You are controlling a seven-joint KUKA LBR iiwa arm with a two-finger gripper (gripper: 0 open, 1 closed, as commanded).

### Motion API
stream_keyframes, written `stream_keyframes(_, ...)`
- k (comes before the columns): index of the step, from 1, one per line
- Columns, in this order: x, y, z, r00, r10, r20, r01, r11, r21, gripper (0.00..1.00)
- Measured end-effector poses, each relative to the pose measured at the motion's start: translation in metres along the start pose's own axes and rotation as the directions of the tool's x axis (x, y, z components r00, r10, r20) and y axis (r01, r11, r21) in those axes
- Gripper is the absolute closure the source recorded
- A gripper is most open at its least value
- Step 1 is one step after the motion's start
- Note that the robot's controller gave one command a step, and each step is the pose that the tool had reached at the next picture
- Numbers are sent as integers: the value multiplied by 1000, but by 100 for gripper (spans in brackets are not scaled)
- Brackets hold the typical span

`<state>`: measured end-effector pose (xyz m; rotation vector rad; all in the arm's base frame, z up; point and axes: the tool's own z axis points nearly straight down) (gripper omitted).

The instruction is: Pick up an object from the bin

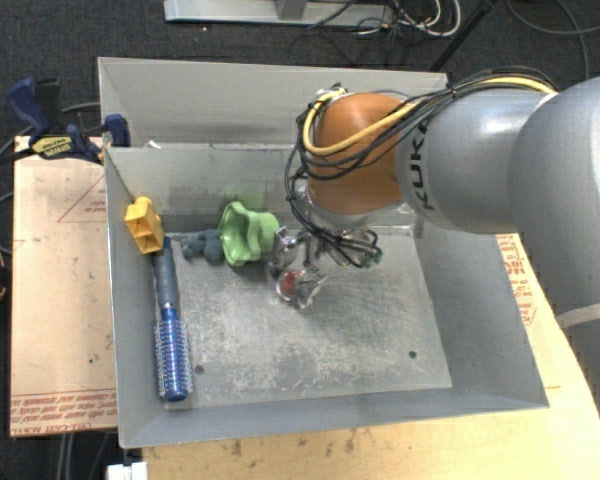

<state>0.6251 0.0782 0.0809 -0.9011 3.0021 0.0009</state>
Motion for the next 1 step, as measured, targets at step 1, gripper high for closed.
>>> stream_keyframes(1,-2,0,-46,1000,3,1,-3,1000,1,100)
